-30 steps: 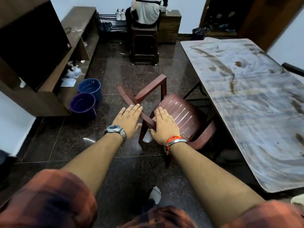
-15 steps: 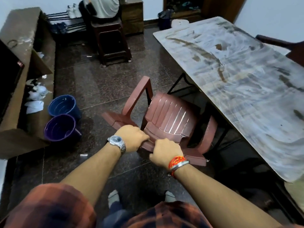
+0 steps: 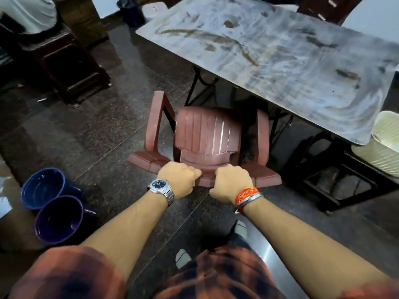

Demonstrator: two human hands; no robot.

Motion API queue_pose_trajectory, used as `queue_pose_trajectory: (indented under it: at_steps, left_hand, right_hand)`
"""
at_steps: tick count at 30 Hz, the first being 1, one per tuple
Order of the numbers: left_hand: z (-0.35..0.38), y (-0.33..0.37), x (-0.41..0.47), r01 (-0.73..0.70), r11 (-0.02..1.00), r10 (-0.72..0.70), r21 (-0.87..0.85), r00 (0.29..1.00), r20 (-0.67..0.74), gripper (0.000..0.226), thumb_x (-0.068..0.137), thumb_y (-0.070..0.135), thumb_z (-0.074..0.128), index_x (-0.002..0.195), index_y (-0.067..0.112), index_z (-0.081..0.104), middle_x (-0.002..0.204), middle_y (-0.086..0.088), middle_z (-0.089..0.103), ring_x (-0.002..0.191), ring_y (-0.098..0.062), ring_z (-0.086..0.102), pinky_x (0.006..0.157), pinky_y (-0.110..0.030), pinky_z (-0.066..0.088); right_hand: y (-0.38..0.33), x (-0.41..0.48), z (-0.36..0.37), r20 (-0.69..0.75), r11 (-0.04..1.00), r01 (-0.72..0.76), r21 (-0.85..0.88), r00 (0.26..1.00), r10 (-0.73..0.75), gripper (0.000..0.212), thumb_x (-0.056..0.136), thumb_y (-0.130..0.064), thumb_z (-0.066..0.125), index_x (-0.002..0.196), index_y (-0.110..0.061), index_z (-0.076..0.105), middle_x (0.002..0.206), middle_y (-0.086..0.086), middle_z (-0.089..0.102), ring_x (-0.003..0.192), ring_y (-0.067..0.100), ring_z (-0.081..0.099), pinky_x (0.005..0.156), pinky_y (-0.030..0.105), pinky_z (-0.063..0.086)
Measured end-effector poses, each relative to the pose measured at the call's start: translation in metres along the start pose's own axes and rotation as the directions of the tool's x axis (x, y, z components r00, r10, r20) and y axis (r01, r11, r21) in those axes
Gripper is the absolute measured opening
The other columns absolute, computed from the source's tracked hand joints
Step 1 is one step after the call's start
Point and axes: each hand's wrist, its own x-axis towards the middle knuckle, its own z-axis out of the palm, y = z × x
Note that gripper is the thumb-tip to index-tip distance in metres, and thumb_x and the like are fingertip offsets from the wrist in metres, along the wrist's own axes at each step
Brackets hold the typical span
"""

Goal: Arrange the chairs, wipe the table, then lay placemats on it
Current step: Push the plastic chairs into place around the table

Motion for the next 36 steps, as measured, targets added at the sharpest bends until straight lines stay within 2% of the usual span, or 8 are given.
queue_pose_trajectory:
  at_steps: [3,5,13,18,26,29,32,36]
  left_hand:
    - [0.01,-0.018,-0.014,-0.098,0.995,0.099,0.025,0.994,-0.037,0.028,0.056,0.021,0.071,0.084,0.024,0.075,0.071,0.005,0.073,0.061,-0.022,0.07,0.045,-0.029,0.051]
    - [0.015,-0.034,-0.014,-0.123,0.992,0.125,0.034,0.99,-0.069,0.032,0.05,0.023,0.068,0.08,0.025,0.076,0.067,0.007,0.072,0.056,-0.02,0.068,0.041,-0.027,0.05]
    - [0.014,-0.072,0.015,-0.147,0.989,0.15,0.035,0.981,-0.122,0.028,0.056,0.019,0.072,0.082,0.028,0.074,0.071,0.008,0.073,0.059,-0.021,0.069,0.044,-0.029,0.05]
    - [0.007,-0.114,0.052,-0.148,0.988,0.15,0.033,0.986,-0.068,0.036,0.072,0.022,0.049,0.101,0.03,0.069,0.094,0.008,0.074,0.087,-0.022,0.07,0.064,-0.036,0.055]
    - [0.006,-0.166,0.097,-0.27,0.963,0.267,-0.003,0.953,-0.143,0.057,0.07,0.031,0.021,0.097,0.027,0.072,0.087,0.005,0.074,0.083,-0.024,0.071,0.06,-0.038,0.057]
    - [0.003,-0.183,0.114,-0.309,0.951,0.305,0.0,0.939,-0.162,0.05,0.073,0.03,0.028,0.095,0.026,0.072,0.086,0.005,0.074,0.081,-0.024,0.072,0.059,-0.039,0.057]
    - [-0.001,-0.196,0.128,-0.343,0.938,0.346,0.051,0.931,-0.111,0.029,0.072,0.02,0.051,0.093,0.025,0.071,0.083,0.006,0.073,0.076,-0.023,0.071,0.053,-0.039,0.056]
    - [-0.007,-0.215,0.146,-0.362,0.932,0.362,0.02,0.923,-0.129,0.036,0.071,0.027,0.041,0.091,0.024,0.071,0.081,0.005,0.073,0.075,-0.024,0.071,0.051,-0.036,0.054]
  right_hand:
    - [-0.02,-0.01,0.011,0.001,1.0,-0.013,0.013,1.0,0.013,0.035,0.073,-0.039,0.057,0.097,-0.014,0.065,0.098,0.011,0.067,0.09,0.034,0.065,0.076,0.037,0.051]
    - [-0.032,-0.008,0.013,-0.03,1.0,-0.021,0.011,0.999,0.021,0.034,0.075,-0.038,0.056,0.096,-0.014,0.064,0.098,0.011,0.067,0.09,0.035,0.064,0.075,0.036,0.05]
    - [-0.042,0.026,-0.004,-0.059,0.999,-0.038,0.026,0.997,0.04,0.034,0.079,-0.04,0.056,0.098,-0.013,0.064,0.1,0.011,0.066,0.089,0.035,0.064,0.071,0.035,0.046]
    - [-0.051,0.066,-0.018,-0.101,0.993,-0.073,0.093,0.992,0.082,0.033,0.08,-0.038,0.056,0.1,-0.012,0.062,0.102,0.012,0.065,0.091,0.035,0.063,0.068,0.034,0.041]
    - [-0.058,0.122,-0.032,-0.105,0.979,-0.14,0.147,0.982,0.156,0.025,0.081,-0.033,0.056,0.095,-0.013,0.062,0.096,0.01,0.066,0.086,0.035,0.064,0.065,0.034,0.039]
    - [-0.059,0.14,-0.04,-0.106,0.976,-0.161,0.148,0.978,0.178,0.027,0.081,-0.033,0.055,0.098,-0.013,0.062,0.099,0.011,0.066,0.088,0.035,0.064,0.066,0.034,0.041]
    - [-0.058,0.153,-0.045,-0.094,0.969,-0.201,0.14,0.972,0.216,0.034,0.081,-0.039,0.056,0.102,-0.011,0.061,0.102,0.012,0.064,0.092,0.036,0.063,0.072,0.035,0.045]
    - [-0.066,0.176,-0.056,-0.097,0.958,-0.253,0.135,0.959,0.267,0.034,0.08,-0.038,0.056,0.101,-0.012,0.062,0.103,0.012,0.064,0.093,0.036,0.063,0.074,0.036,0.047]
